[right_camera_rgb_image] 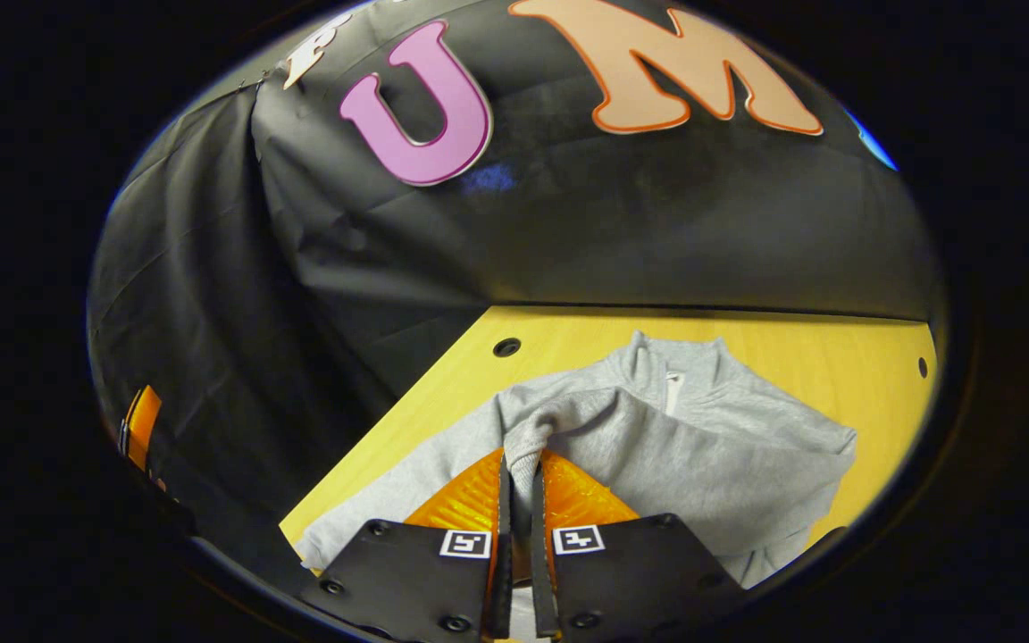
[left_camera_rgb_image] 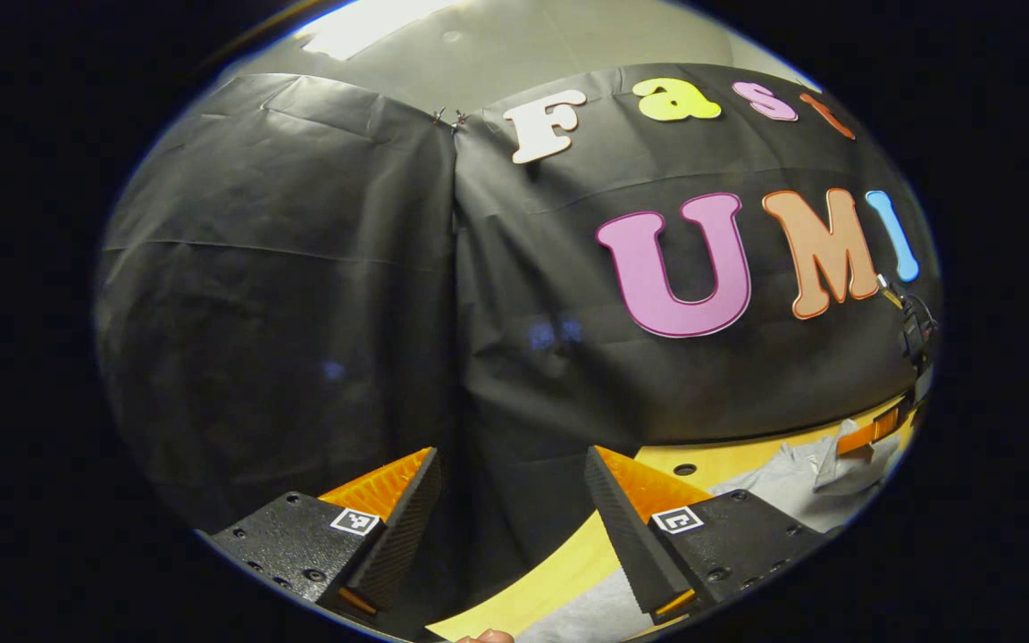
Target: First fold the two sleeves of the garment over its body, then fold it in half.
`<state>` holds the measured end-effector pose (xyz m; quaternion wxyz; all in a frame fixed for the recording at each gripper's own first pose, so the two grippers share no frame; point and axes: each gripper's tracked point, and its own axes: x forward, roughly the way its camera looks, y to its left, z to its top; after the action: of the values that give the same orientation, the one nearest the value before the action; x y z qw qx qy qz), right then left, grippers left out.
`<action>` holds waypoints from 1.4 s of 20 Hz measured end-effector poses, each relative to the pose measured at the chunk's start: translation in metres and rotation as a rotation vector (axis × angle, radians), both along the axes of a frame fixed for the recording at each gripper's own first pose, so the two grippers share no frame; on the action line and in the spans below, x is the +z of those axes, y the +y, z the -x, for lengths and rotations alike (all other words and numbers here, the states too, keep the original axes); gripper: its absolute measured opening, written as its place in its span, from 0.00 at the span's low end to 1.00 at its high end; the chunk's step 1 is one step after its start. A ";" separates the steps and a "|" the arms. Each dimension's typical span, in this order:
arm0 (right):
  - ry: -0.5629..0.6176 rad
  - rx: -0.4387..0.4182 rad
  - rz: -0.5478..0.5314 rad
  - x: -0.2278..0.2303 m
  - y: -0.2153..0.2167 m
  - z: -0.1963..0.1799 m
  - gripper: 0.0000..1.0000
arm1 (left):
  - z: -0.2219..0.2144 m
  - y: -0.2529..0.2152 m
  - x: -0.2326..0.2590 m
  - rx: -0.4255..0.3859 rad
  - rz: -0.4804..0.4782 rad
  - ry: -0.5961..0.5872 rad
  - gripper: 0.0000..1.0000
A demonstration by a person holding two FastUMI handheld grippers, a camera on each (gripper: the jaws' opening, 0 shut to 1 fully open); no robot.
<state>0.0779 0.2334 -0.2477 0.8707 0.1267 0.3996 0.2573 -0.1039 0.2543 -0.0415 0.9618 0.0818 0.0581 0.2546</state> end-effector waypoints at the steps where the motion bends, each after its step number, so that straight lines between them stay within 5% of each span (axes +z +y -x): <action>1: 0.006 0.013 0.013 -0.008 0.007 0.002 0.11 | 0.003 0.006 -0.001 0.010 -0.001 0.004 0.94; 10: 0.146 0.052 0.064 -0.059 0.035 0.027 0.15 | 0.026 0.038 -0.029 0.040 0.005 0.060 0.96; 11: 0.162 0.056 0.039 -0.052 0.036 0.025 0.23 | 0.027 0.041 -0.031 0.043 0.007 0.065 0.96; 15: 0.093 0.072 -0.020 -0.027 0.052 0.024 0.96 | 0.029 0.042 -0.047 0.035 0.028 0.086 0.94; 28: -0.095 -0.007 0.026 0.025 -0.027 0.025 0.96 | 0.051 -0.008 -0.186 -0.157 0.271 0.402 0.95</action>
<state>0.0525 0.2063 -0.2224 0.8911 0.1043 0.3609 0.2545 -0.1554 0.2462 -0.2271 0.9500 0.0052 0.2752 0.1476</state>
